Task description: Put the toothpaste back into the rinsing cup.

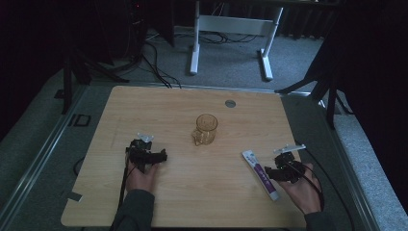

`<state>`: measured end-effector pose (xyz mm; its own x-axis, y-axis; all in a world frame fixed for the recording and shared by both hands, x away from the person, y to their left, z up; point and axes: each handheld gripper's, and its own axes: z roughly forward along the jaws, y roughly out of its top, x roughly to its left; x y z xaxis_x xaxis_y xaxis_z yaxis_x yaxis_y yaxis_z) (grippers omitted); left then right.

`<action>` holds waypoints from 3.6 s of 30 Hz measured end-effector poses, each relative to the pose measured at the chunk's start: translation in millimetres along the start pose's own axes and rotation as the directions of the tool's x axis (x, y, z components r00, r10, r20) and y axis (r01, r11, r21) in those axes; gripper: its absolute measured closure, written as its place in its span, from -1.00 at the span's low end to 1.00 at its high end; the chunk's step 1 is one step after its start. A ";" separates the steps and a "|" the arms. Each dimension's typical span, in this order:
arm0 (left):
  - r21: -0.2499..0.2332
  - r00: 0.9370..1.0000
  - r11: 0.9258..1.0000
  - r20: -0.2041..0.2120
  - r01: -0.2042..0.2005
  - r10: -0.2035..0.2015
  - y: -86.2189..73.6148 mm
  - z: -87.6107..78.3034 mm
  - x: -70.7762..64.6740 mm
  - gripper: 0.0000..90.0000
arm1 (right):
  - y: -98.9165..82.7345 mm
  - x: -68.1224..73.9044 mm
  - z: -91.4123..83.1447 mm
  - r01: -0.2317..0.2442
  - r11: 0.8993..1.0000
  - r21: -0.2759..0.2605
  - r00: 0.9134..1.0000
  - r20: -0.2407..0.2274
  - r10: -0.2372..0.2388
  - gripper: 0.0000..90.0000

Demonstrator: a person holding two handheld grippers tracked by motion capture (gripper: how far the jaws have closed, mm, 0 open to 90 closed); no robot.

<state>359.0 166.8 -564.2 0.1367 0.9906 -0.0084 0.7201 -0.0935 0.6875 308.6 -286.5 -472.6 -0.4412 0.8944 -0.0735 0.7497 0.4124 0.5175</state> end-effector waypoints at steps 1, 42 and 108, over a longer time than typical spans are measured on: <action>0.000 1.000 1.000 0.000 0.000 0.000 0.0 0.0 0.0 -0.94 | 0.0 0.0 0.0 0.000 1.000 0.000 1.000 0.000 0.000 0.13; 0.000 1.000 1.000 0.000 0.000 0.000 0.0 0.0 0.0 -0.94 | 22.6 -4.4 11.4 -0.029 0.992 0.125 0.996 -0.079 0.040 0.21; 0.000 1.000 1.000 0.000 0.000 0.000 0.0 0.0 0.0 -0.94 | 37.3 5.9 35.1 0.039 0.946 0.321 0.993 -0.120 0.000 0.26</action>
<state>359.0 166.8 -564.2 0.1368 0.9906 -0.0085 0.7203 -0.0936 0.6873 351.2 -259.7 -483.7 -0.4972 0.8671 0.0290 0.8506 0.4806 0.2134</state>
